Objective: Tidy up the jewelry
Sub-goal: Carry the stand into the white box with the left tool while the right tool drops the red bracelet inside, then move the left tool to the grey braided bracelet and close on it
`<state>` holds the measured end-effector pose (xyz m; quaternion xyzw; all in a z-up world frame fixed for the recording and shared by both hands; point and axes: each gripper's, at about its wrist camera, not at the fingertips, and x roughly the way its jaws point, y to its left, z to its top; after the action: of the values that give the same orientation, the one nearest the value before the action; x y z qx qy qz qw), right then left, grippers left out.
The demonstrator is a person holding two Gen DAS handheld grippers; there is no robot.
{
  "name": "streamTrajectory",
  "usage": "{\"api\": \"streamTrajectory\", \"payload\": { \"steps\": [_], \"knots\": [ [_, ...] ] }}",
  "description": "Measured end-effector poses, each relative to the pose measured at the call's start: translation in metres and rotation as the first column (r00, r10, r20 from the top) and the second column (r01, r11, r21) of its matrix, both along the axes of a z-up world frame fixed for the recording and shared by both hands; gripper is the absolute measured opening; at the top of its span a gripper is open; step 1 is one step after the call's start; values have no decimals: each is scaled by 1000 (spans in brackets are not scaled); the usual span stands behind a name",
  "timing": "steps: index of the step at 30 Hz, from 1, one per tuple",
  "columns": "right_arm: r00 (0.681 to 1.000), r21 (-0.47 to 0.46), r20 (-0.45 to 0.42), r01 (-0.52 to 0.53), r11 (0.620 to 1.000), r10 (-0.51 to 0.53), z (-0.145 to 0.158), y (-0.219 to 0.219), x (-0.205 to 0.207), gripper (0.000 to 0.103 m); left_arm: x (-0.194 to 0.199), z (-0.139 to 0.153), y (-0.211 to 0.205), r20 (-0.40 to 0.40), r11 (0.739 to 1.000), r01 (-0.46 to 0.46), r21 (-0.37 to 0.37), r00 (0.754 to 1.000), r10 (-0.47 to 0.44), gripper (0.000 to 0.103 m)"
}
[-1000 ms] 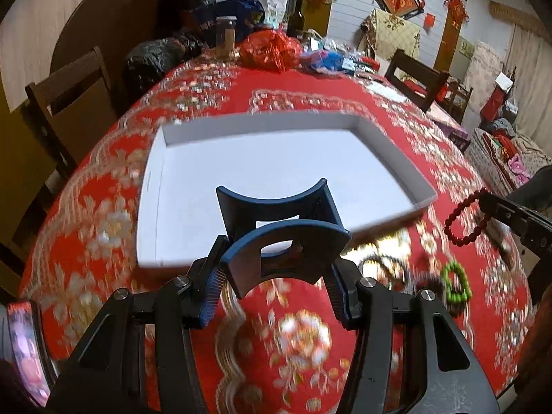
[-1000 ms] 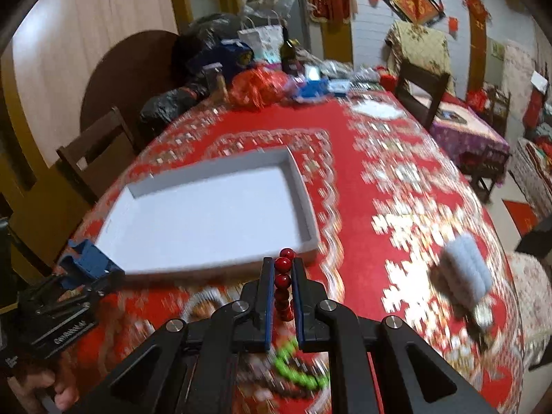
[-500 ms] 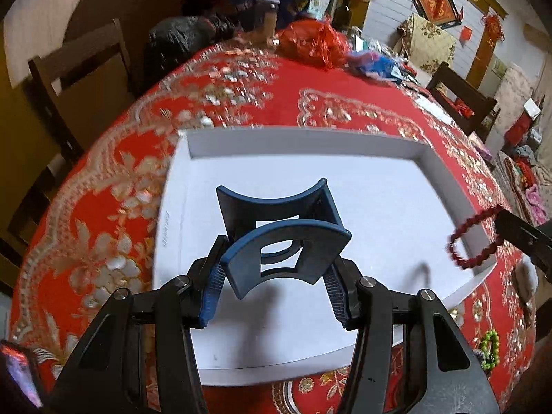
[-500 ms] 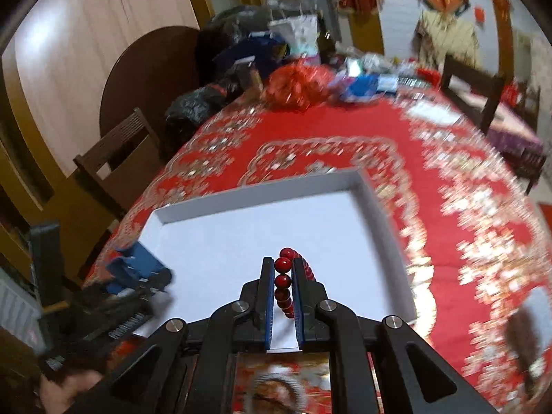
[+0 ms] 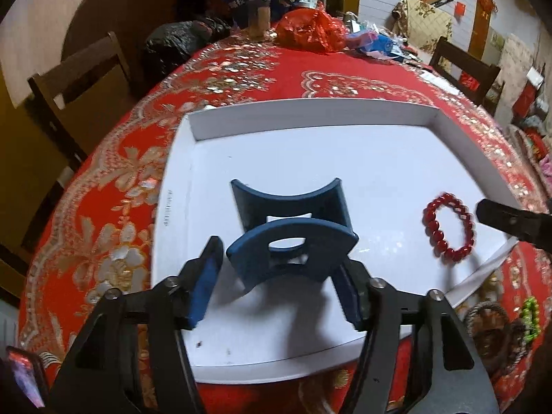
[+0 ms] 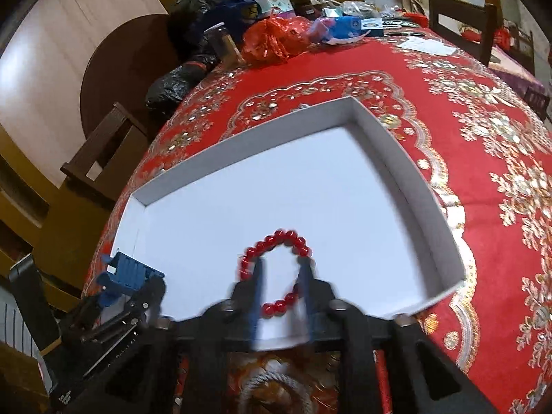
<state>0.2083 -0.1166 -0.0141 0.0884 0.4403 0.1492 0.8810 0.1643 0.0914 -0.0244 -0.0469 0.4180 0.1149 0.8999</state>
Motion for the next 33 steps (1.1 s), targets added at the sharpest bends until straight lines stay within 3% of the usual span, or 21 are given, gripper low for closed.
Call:
{"api": "streamTrajectory", "payload": {
  "steps": [1, 2, 6, 9, 12, 18, 21, 23, 27, 33],
  "knots": [
    [1000, -7, 12, 6, 1000, -6, 1, -3, -2, 49, -1, 0, 1, 3, 1000, -3, 3, 1000, 3, 66],
    [999, -19, 35, 16, 1000, -16, 4, -7, -8, 50, -2, 0, 2, 3, 1000, -4, 1, 1000, 4, 66],
    [998, -9, 59, 16, 1000, -16, 14, -20, -22, 50, -9, 7, 6, 17, 1000, -5, -12, 1000, 6, 66],
    [996, -36, 92, 22, 999, -19, 21, -31, -40, 50, -16, 15, 8, 47, 1000, -10, -28, 999, 12, 78],
    [991, -74, 131, 34, 997, -24, 26, -48, -64, 50, -20, 22, 5, 67, 1000, 1, -22, 998, 1, 79],
    [966, -209, 237, 153, 966, -102, 19, -87, -118, 50, -41, 43, -7, 136, 1000, 20, -15, 991, -18, 79],
    [954, -208, 250, 221, 953, -166, 4, -111, -142, 50, -59, 53, -27, 178, 996, 82, -42, 981, -73, 79],
    [946, -175, 232, 268, 948, -225, -7, -128, -153, 50, -67, 53, -49, 179, 985, 164, -59, 972, -151, 79],
    [936, -94, 195, 315, 944, -293, -15, -147, -165, 50, -71, 37, -95, 127, 934, 354, -49, 930, -346, 79],
    [939, -79, 151, 323, 943, -308, -20, -152, -158, 52, -67, 20, -128, 69, 866, 500, -21, 864, -498, 60]
  ]
}}
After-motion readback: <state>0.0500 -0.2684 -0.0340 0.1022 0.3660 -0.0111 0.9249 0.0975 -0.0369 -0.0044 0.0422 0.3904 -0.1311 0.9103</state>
